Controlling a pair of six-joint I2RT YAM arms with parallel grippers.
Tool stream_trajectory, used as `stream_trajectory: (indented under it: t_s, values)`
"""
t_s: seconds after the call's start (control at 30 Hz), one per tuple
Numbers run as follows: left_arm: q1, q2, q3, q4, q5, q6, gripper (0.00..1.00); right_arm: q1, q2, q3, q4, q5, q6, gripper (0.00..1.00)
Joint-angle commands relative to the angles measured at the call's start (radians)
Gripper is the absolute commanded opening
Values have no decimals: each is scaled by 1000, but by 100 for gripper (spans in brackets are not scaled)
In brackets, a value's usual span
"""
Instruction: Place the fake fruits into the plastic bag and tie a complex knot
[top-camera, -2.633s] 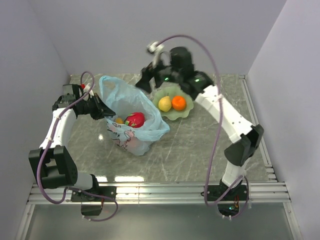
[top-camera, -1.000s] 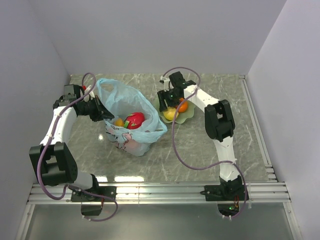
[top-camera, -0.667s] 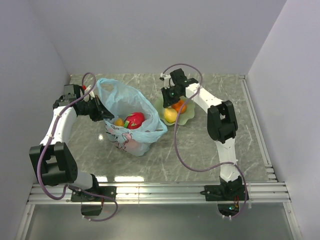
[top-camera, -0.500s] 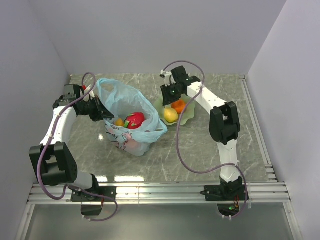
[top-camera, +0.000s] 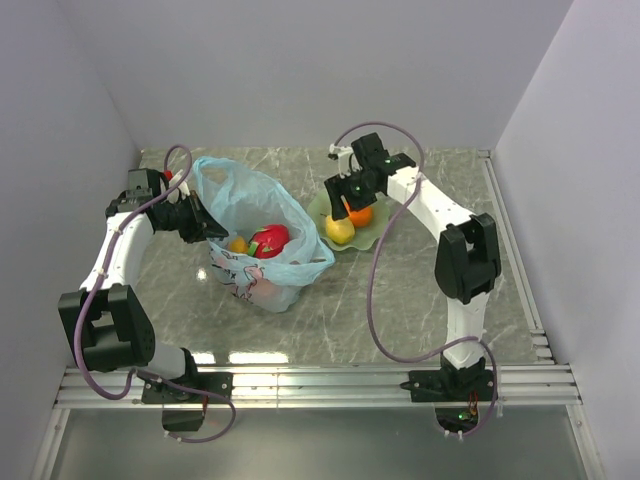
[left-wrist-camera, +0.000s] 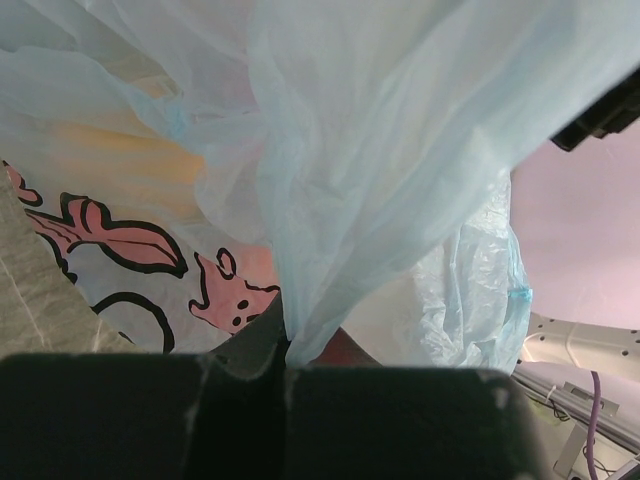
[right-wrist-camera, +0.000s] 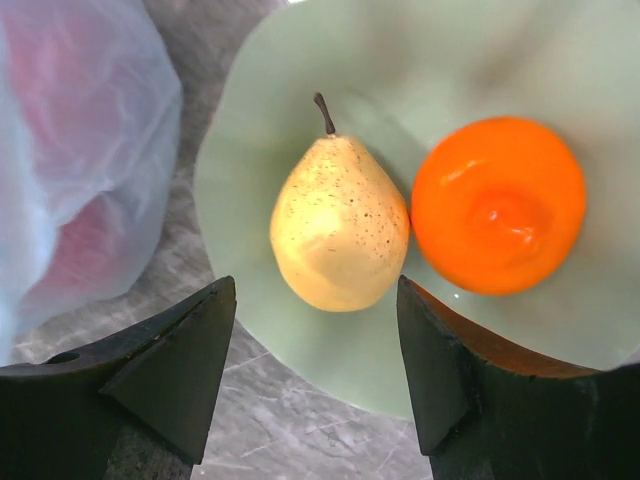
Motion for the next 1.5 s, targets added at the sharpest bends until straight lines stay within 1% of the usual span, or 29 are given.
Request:
stream_trajectory:
  t_s: [0.0,0.03,0.07,0.1,0.23,0.43,0.63,0.67,0.7,0.73,0.77,0.83,0.93,1.13,1.2,1.27,1.37,1.4,1.43,1.47]
  values:
    - [6,-8,28,15,20,11,0,9,21,10,-15,31,10,72]
    - [6,-7,28,16,21,9,0,13,30,21,-8,31,13,73]
    - [6,-4,31,16,21,9,0,13,57,30,-8,31,16,84]
    - [6,-4,34,13,20,11,0,15,71,38,-10,31,22,85]
    - [6,-4,40,7,15,14,0,18,128,61,-16,10,44,85]
    - [4,-10,31,10,11,11,0,18,159,39,-19,-19,59,82]
    - [6,-2,36,12,12,12,0,15,206,62,-22,-33,85,83]
    - [4,-4,36,12,12,12,0,13,205,65,-22,-38,95,82]
    - [6,-4,36,12,11,11,0,12,203,67,-19,-42,96,79]
    - [6,-4,36,10,11,14,0,7,191,70,-19,-45,96,73]
    - [6,-8,36,9,11,14,0,4,180,67,-21,-56,98,70]
    - [6,-11,34,7,11,18,0,-10,139,64,-21,-76,107,65]
    - [6,-16,31,3,9,21,0,-34,64,59,-7,-113,118,62]
    - [6,-16,29,7,12,20,0,-74,-50,87,-1,-140,124,61]
    - [4,-16,28,10,14,20,0,-80,-87,87,31,-159,127,61]
    - [4,-17,25,13,14,18,0,-77,-133,99,67,-237,156,64]
    - [6,-19,20,12,14,20,0,-28,-151,167,68,-315,155,68]
    - [6,-21,19,12,14,20,0,-8,-150,186,59,-317,139,68]
    - [7,-19,19,12,15,20,0,43,-150,214,53,-314,139,69]
    - [4,-22,19,13,14,17,0,67,-148,220,48,-302,86,69]
